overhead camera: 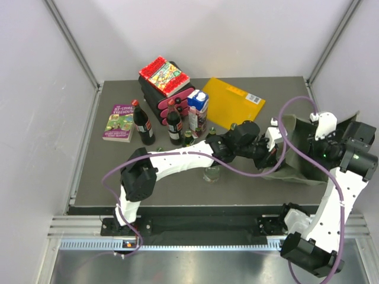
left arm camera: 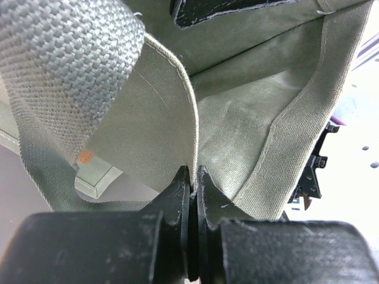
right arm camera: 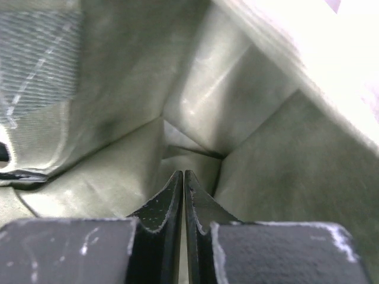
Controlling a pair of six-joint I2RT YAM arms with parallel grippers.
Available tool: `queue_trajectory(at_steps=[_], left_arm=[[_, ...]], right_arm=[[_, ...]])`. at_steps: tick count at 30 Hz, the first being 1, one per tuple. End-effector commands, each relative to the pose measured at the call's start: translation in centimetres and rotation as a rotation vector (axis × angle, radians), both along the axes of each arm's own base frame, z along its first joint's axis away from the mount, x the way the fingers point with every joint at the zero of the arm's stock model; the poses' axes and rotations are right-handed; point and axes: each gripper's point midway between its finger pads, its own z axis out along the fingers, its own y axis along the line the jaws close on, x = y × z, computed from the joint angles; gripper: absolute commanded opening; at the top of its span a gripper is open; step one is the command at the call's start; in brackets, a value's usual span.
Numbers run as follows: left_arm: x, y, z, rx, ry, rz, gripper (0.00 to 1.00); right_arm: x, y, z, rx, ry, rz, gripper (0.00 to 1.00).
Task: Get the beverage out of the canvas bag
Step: Adjust the canvas bag at the center of the board.
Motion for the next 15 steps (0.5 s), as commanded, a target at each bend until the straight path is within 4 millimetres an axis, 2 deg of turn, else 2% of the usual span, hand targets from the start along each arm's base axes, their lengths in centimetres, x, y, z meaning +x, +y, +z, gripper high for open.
queue_trajectory(at_steps=[1, 4, 8, 9, 10, 11, 13, 15], left_arm=[[-0.7, 0.3, 1.0, -0.022, -0.031, -0.004, 0.00], [-1.0, 0.3, 1.1, -0.023, -0.043, 0.000, 0.00], [-1.2, 0.2, 1.7, -0.030, -0.098, 0.019, 0.00], [-0.9, 0.0, 2.5, -0.059, -0.110, 0.028, 0.00], [-0.8, 0.0, 2.8, -0.064, -0.114, 0.039, 0.00], [-0.5, 0.0, 3.1, -0.070, -0.119, 0.052, 0.00], [0.1, 0.0, 3.6, -0.077, -0.123, 0.084, 0.00], [0.6, -0.1, 4.2, -0.090, -0.107, 0.104, 0.00]], right_arm=[[1.2, -1.4, 2.1, -0.049, -0.111, -0.078, 0.04], [1.8, -0.2, 4.0, -0.019, -0.181, -0.028, 0.09], [2.6, -0.1, 6.5, 0.000, -0.233, -0.038, 0.15], [2.7, 0.1, 7.0, 0.007, -0.244, -0.032, 0.18], [3.0, 0.6, 8.5, 0.012, -0.281, 0.003, 0.22], [2.9, 1.1, 8.9, 0.020, -0.286, 0.029, 0.30], [3.1, 1.6, 10.9, 0.010, -0.323, 0.076, 0.35], [3.0, 1.7, 11.6, -0.005, -0.319, 0.106, 0.38]])
